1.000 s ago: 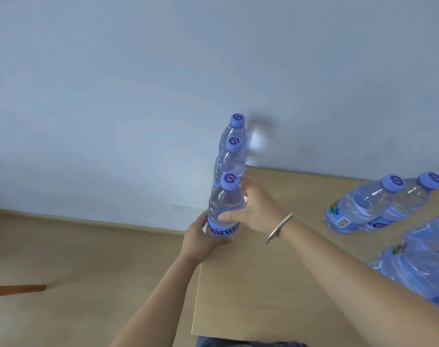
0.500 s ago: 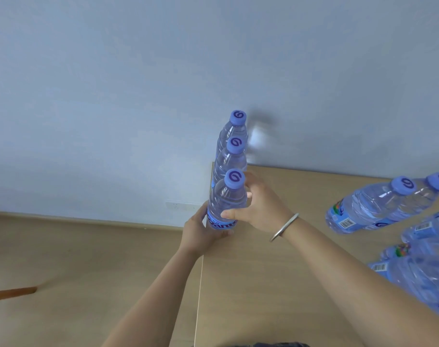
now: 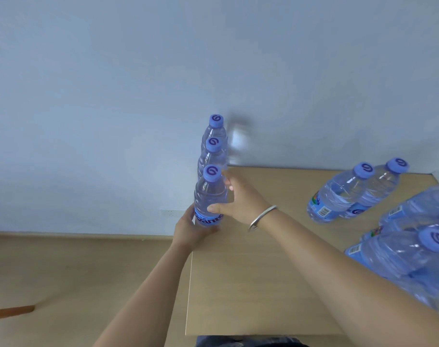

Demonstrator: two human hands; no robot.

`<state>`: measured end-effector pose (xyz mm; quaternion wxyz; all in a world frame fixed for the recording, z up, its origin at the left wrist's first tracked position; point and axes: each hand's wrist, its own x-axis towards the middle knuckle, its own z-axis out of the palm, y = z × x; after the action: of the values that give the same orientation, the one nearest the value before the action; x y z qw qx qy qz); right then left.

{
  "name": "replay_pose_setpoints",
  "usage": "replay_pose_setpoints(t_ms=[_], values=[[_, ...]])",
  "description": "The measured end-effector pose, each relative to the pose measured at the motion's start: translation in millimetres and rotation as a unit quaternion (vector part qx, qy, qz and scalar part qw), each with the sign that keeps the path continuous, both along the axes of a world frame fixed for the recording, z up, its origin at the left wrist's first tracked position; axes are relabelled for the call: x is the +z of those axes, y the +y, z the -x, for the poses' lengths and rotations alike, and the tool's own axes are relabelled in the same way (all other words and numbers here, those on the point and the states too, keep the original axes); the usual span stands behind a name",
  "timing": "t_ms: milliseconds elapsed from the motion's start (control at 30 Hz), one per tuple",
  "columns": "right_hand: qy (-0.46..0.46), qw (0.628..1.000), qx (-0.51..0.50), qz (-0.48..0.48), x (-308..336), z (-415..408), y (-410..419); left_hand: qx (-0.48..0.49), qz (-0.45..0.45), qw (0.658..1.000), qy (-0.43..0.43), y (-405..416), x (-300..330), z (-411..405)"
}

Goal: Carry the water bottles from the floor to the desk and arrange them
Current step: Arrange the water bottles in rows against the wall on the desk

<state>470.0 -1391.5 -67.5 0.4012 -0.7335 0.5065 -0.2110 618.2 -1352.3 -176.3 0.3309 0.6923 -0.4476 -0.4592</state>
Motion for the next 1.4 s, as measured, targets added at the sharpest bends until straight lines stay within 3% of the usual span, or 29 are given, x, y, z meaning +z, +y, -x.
replay_pose_setpoints(t_ms=[200,300,400,533,667,800,1000,1133,1300,1400], values=[[-0.023,0.997,-0.071,0.037,39.4,51.5,27.7,0.066,-0.069,0.995,-0.038,38.1,-3.5,18.2],[-0.004,0.994,-0.104,0.019,63.2,97.0,46.4,0.084,-0.044,0.991,-0.098,65.5,-5.0,44.0],[0.024,0.991,-0.132,-0.002,83.9,146.0,67.0,0.035,-0.005,0.988,-0.150,88.3,1.1,80.9],[0.021,0.982,-0.186,-0.004,101.1,208.6,97.2,-0.090,0.054,0.988,-0.111,100.9,15.7,138.8],[-0.003,0.971,-0.238,-0.015,99.3,262.0,131.4,-0.231,0.076,0.965,-0.097,111.3,31.0,189.6],[0.007,0.964,-0.266,-0.021,74.4,292.5,162.1,-0.305,0.070,0.943,-0.113,117.7,36.9,226.1],[-0.006,0.975,-0.215,-0.061,33.9,292.8,178.7,-0.343,0.052,0.929,-0.129,123.4,34.9,249.9],[-0.012,0.972,-0.233,-0.021,15.6,284.7,178.3,-0.350,0.050,0.927,-0.127,120.7,35.5,254.7],[-0.035,0.970,-0.240,0.012,20.3,283.1,177.9,-0.349,0.055,0.931,-0.094,116.3,44.8,254.3],[-0.093,0.976,-0.198,0.021,46.3,277.6,169.7,-0.340,0.061,0.938,-0.026,114.4,58.6,249.7]])
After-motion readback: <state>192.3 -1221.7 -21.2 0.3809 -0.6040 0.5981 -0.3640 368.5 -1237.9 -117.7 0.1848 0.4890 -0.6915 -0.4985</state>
